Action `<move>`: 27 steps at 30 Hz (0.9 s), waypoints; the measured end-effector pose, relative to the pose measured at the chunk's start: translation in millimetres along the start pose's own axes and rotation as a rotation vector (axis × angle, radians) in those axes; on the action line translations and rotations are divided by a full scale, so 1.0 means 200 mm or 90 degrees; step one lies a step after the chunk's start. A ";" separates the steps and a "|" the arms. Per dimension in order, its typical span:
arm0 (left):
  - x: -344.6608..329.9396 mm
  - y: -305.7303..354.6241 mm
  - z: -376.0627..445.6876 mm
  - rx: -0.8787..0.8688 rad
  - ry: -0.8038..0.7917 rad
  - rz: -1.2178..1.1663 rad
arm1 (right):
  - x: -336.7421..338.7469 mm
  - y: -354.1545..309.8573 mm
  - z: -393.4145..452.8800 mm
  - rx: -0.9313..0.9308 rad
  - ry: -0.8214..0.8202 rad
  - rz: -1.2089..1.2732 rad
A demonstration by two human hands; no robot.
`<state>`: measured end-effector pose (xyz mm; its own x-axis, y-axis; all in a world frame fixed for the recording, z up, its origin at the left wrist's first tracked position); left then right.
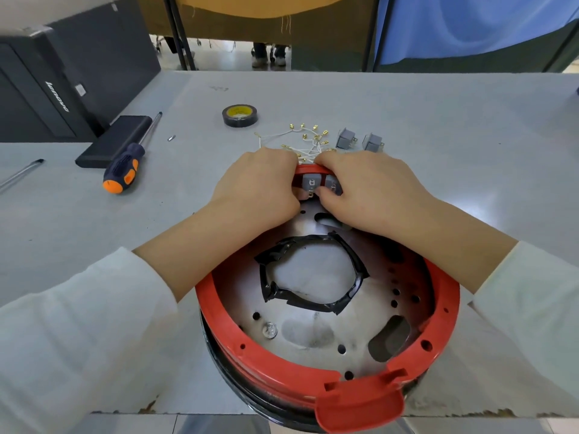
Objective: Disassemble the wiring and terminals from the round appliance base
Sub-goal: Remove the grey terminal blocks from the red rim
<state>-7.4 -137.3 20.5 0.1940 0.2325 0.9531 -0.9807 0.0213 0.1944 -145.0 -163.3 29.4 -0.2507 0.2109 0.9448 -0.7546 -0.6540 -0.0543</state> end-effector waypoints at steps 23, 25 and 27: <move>0.00 -0.01 0.01 0.012 0.021 0.002 | -0.02 0.00 0.01 0.038 0.000 -0.044; 0.00 0.00 0.01 0.014 0.022 0.009 | -0.02 0.00 0.01 0.039 0.001 -0.045; 0.00 0.00 0.01 0.017 0.024 0.021 | -0.02 0.00 0.01 0.041 0.001 -0.044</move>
<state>-7.4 -138.3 20.7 0.1597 0.2692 0.9498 -0.9855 -0.0125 0.1692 -143.4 -165.1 26.7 -0.2002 0.2584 0.9451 -0.7293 -0.6834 0.0323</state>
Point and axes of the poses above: each hand's wrist, its own z-axis towards the middle knuckle, its own x-axis out of the back of the hand, y = z × x, the point moved 3 cm from there along z, towards the middle knuckle, and after that the axes turned 1 degree about -x, right-handed, at the moved point
